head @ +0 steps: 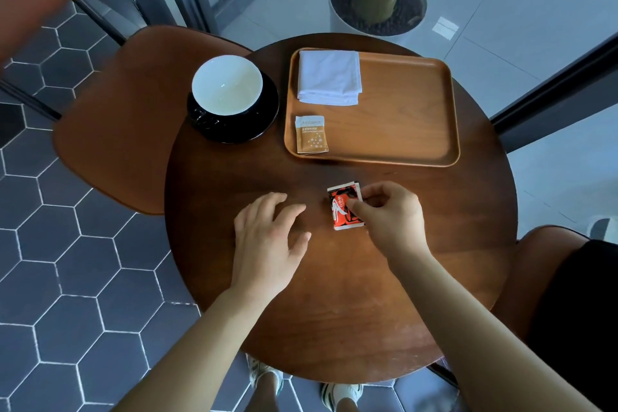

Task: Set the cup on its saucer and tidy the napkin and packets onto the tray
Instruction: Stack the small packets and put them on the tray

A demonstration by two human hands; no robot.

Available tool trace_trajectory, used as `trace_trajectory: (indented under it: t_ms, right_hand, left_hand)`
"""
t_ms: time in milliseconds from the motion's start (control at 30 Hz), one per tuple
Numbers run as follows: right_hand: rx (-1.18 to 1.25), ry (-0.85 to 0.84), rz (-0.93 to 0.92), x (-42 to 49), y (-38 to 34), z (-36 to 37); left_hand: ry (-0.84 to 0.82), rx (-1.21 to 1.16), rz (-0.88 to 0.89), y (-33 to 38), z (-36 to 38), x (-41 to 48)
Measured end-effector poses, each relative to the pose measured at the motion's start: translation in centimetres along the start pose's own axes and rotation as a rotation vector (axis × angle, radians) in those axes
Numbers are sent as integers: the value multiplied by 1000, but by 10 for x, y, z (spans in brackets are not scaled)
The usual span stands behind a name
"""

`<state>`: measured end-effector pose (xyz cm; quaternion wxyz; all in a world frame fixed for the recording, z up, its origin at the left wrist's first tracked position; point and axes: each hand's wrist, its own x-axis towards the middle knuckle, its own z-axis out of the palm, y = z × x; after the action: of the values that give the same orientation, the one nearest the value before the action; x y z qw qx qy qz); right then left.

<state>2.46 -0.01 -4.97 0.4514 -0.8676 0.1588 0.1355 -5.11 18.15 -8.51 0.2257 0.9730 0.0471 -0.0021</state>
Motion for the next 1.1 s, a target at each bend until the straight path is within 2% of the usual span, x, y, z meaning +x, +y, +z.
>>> trace_trajectory:
  t_ms: [367, 667, 800, 967, 1100]
  right_hand:
    - [143, 127, 28, 52, -46, -26]
    - [-71, -3, -25, 124, -62, 5]
    - [-190, -36, -49, 132, -58, 9]
    - [-235, -33, -118, 129, -53, 9]
    - [-321, -3, -163, 128, -52, 5]
  left_hand:
    - [18, -159, 76, 4, -39, 56]
    - [86, -42, 60, 28, -31, 110]
    - [57, 16, 26, 34, -29, 125]
    - [42, 65, -23, 35, -28, 134]
    - [38, 78, 14, 31, -28, 142]
